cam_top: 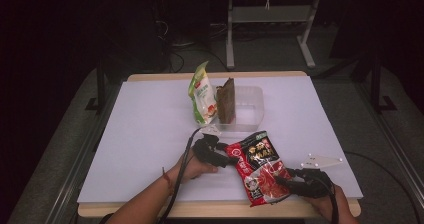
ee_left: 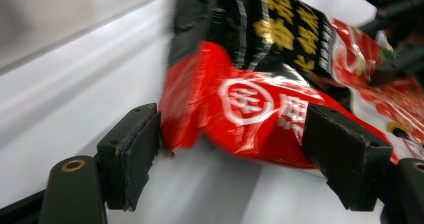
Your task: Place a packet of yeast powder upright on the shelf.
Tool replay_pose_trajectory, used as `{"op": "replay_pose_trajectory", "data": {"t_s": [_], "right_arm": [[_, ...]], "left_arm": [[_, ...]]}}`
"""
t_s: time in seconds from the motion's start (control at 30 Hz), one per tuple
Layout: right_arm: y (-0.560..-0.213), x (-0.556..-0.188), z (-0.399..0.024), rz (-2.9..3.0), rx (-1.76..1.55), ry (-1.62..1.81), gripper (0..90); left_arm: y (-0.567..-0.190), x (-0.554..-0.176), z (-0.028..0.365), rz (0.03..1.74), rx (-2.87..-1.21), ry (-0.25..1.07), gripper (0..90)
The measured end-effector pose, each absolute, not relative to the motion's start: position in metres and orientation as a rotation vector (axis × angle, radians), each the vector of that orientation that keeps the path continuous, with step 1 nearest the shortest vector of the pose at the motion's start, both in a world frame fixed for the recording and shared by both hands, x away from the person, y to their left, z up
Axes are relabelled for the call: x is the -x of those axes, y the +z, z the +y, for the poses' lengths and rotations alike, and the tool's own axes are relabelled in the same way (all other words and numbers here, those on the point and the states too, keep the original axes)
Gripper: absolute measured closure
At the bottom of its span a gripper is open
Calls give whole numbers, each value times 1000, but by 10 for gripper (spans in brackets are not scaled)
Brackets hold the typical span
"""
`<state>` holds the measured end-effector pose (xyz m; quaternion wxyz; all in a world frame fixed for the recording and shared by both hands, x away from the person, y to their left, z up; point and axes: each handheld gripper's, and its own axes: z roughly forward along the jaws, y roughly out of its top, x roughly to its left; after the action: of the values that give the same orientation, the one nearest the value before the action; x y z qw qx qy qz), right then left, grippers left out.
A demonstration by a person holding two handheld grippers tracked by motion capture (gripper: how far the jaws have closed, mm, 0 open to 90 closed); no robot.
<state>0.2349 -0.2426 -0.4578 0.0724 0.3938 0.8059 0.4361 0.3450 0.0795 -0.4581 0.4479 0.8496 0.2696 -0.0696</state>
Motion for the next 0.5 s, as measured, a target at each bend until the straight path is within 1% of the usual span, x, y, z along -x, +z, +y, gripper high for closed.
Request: {"op": "replay_pose_trajectory", "data": {"t_s": [0.1, 0.27, 0.37, 0.5], "right_arm": [[-458, -235, -243, 2418, -1181, 1310, 591], [-457, -233, -242, 2387, -1155, 1306, 669], [-456, -232, -243, 2361, -1153, 1330, 751], [-454, -229, -242, 2342, -1098, 1331, 765]], "left_arm": [[-458, -343, 70, 628, -2115, -198, 224], [-459, -342, 61, 600, -2124, -211, 219], [-458, -340, 58, 570, -2143, -188, 220], [-458, -341, 58, 558, -2140, -202, 222]]}}
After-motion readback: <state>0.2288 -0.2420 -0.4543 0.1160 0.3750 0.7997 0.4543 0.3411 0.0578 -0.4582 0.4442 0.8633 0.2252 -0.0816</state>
